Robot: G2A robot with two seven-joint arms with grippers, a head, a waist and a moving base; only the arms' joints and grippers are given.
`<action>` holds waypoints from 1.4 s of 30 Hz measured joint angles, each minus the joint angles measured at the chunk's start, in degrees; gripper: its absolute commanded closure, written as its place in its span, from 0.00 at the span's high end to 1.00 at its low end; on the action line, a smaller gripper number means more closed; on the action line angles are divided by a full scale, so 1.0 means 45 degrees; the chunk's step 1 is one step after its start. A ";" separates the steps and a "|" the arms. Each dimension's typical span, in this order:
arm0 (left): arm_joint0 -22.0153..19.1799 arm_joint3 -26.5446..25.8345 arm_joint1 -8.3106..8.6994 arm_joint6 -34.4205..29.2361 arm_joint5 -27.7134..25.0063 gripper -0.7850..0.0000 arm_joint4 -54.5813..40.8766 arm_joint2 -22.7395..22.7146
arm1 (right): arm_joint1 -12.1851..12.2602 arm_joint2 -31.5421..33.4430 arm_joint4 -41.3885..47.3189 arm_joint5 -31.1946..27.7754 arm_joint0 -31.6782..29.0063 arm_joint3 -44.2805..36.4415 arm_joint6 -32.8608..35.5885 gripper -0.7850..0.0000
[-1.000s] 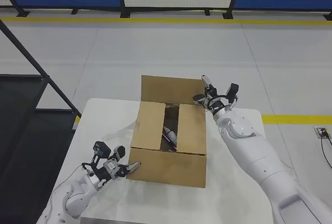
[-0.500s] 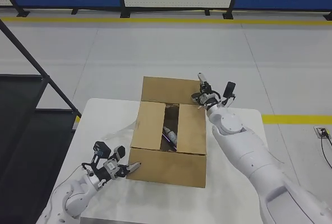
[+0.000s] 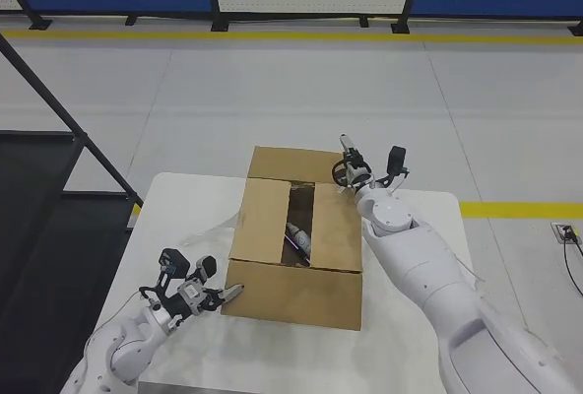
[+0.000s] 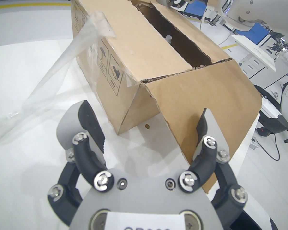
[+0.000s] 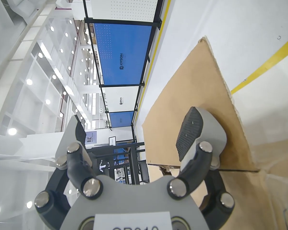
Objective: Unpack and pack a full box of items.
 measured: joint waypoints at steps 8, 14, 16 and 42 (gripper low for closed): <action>-0.0131 0.0040 0.0023 -0.0049 -0.0162 1.00 -0.0043 0.0104 | -0.0050 0.0363 -0.0070 0.0169 0.0094 0.0340 0.1253 1.00; -0.0150 0.0017 0.0052 -0.0042 -0.0277 1.00 -0.0061 0.0122 | 0.0016 0.0656 -0.0156 0.0173 0.0159 0.0431 0.2053 1.00; -0.0138 -0.0007 0.0061 -0.0039 -0.0281 1.00 -0.0064 0.0114 | 0.0040 0.0735 -0.0209 0.0177 0.0177 0.0436 0.2190 1.00; -0.0165 -0.0033 0.0148 0.0076 -0.0202 1.00 -0.0073 0.0199 | 0.0135 0.1634 -0.1303 -0.0393 -0.0004 0.0066 0.1224 1.00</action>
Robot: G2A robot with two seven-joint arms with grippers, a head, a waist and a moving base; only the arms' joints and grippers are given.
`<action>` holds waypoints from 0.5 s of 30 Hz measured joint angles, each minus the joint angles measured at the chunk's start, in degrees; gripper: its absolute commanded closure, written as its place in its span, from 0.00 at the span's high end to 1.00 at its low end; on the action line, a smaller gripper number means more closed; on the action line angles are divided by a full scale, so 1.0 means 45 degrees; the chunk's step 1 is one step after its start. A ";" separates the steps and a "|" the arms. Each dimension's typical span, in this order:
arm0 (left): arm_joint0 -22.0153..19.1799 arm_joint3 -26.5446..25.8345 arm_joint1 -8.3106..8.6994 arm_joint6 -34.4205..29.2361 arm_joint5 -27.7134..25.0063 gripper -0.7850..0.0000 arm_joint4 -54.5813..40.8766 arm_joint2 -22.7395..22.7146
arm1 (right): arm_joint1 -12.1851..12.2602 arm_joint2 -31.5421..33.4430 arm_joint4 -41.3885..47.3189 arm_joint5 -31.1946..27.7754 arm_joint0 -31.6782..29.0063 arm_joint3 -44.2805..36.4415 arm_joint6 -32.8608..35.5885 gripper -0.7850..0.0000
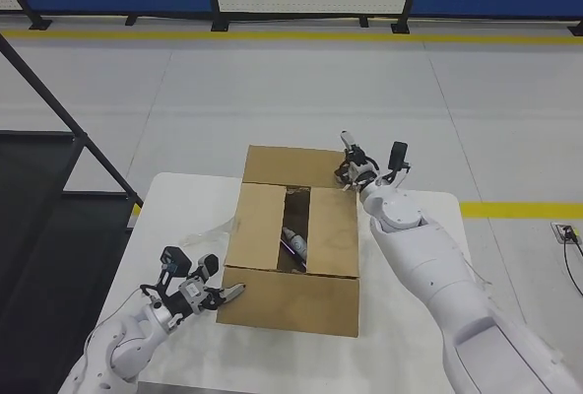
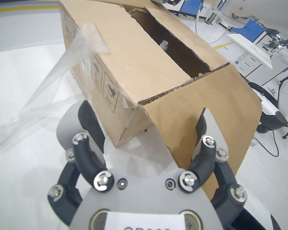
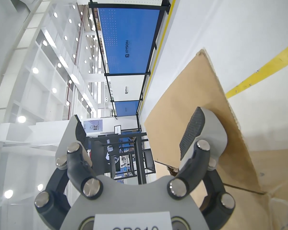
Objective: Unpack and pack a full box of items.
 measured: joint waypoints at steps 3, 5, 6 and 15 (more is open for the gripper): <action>0.0041 -0.0004 0.0012 0.0059 -0.0006 1.00 0.0015 -0.0014 | -0.0071 -0.0032 -0.0315 0.0403 0.0010 0.0070 -0.0331 1.00; 0.0073 -0.0007 0.0021 0.0082 -0.0004 1.00 0.0021 -0.0020 | -0.0115 -0.0016 -0.0443 0.0664 0.0018 0.0135 -0.0436 1.00; 0.0085 -0.0007 0.0025 0.0083 -0.0004 1.00 0.0021 -0.0023 | -0.0128 0.0000 -0.0485 0.0785 0.0031 0.0178 -0.0444 1.00; 0.0150 -0.0046 0.0062 0.0106 -0.0068 1.00 0.0018 -0.0031 | -0.0153 0.0264 -0.0740 0.1301 0.0095 0.0437 -0.0295 1.00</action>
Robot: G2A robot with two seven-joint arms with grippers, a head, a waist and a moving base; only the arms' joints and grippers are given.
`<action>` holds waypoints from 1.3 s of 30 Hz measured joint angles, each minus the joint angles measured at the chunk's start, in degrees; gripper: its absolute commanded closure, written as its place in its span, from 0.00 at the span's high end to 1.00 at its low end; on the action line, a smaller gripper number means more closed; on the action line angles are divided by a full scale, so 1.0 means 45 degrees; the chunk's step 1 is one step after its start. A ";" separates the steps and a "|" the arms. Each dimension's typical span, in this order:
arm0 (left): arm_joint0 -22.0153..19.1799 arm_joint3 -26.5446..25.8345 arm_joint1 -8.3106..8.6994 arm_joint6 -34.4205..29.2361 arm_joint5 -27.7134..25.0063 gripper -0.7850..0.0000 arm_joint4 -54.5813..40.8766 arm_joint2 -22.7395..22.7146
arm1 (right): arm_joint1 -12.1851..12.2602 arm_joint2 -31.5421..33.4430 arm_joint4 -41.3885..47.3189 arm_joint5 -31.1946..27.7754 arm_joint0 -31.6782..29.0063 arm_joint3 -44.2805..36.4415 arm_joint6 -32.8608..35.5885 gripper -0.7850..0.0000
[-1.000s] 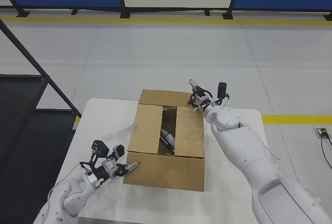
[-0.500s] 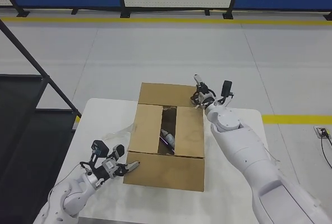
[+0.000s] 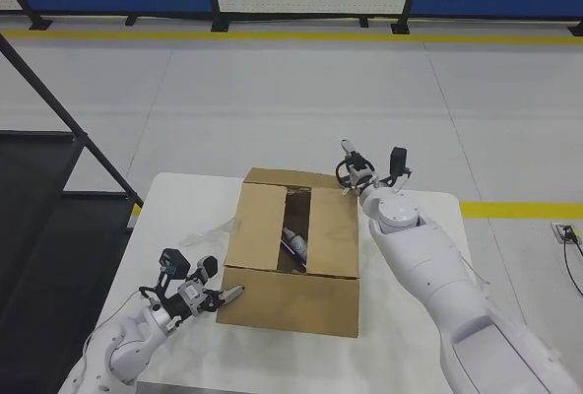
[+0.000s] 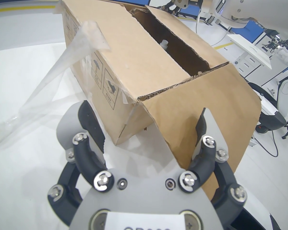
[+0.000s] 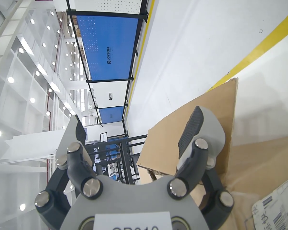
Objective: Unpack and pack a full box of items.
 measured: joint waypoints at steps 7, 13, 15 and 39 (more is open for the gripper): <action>0.0016 -0.0016 0.0022 -0.0022 -0.0021 1.00 0.0019 0.0030 | 0.0023 0.0314 -0.0013 -0.0403 -0.0066 -0.0051 -0.0211 1.00; 0.0063 -0.0050 0.0039 0.0101 0.0041 1.00 -0.0035 -0.0004 | 0.0108 0.0756 0.0281 -0.2155 -0.0261 -0.0433 0.0368 1.00; 0.0090 -0.0086 0.0041 0.0218 0.0107 1.00 -0.0115 -0.0045 | 0.0149 0.0906 0.0417 -0.2744 -0.0370 -0.0668 0.1106 1.00; 0.0403 -0.0177 0.0159 0.1069 0.1371 1.00 -0.1513 -0.1533 | 0.0421 0.0872 -0.0298 -0.3369 -0.0922 -0.2014 0.7068 1.00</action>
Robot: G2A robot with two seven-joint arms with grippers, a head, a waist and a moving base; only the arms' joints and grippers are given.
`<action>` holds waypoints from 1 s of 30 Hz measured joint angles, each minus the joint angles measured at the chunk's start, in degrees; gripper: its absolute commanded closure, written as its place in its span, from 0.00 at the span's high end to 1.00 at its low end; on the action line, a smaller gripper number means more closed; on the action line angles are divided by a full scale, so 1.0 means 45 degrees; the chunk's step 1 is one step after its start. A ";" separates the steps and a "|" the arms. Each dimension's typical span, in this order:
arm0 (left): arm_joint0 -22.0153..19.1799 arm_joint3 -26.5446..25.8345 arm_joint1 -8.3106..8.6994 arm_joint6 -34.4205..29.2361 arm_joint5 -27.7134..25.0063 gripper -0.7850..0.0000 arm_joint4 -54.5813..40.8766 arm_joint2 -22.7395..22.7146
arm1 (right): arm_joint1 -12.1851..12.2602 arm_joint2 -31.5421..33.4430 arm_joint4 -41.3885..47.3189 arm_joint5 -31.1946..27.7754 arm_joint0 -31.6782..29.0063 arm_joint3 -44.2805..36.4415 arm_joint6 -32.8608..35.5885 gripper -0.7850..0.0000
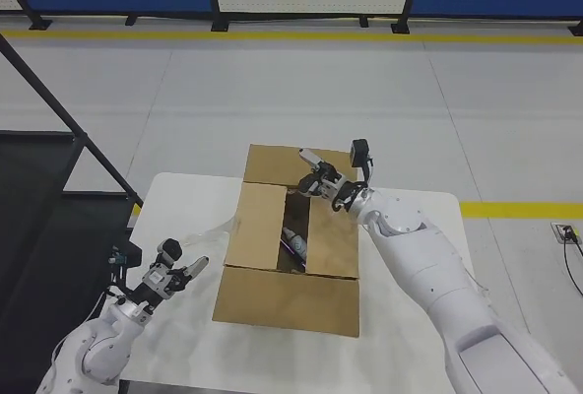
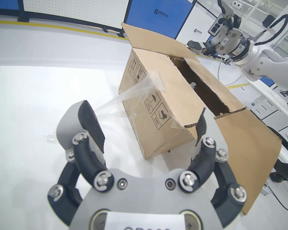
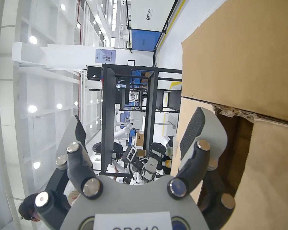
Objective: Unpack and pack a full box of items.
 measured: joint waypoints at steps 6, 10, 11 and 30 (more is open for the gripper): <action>0.0083 -0.0267 -0.0038 0.0161 0.0486 1.00 -0.0188 0.0001 | 0.0071 -0.0618 -0.1911 0.1008 -0.0387 -0.1501 0.0724 1.00; 0.0134 -0.0429 -0.0075 0.0479 0.0854 1.00 -0.0670 -0.0123 | 0.0106 -0.0767 -0.2583 0.1760 -0.0524 -0.2000 0.0902 1.00; 0.0159 -0.0466 -0.0082 0.0543 0.0895 1.00 -0.0797 -0.0159 | 0.0114 -0.0770 -0.2693 0.1949 -0.0566 -0.2080 0.0886 1.00; 0.0483 -0.0734 -0.0144 0.0643 0.0211 1.00 -0.1181 -0.0038 | -0.0241 -0.0742 -0.2401 0.2712 -0.0598 -0.1327 0.2294 1.00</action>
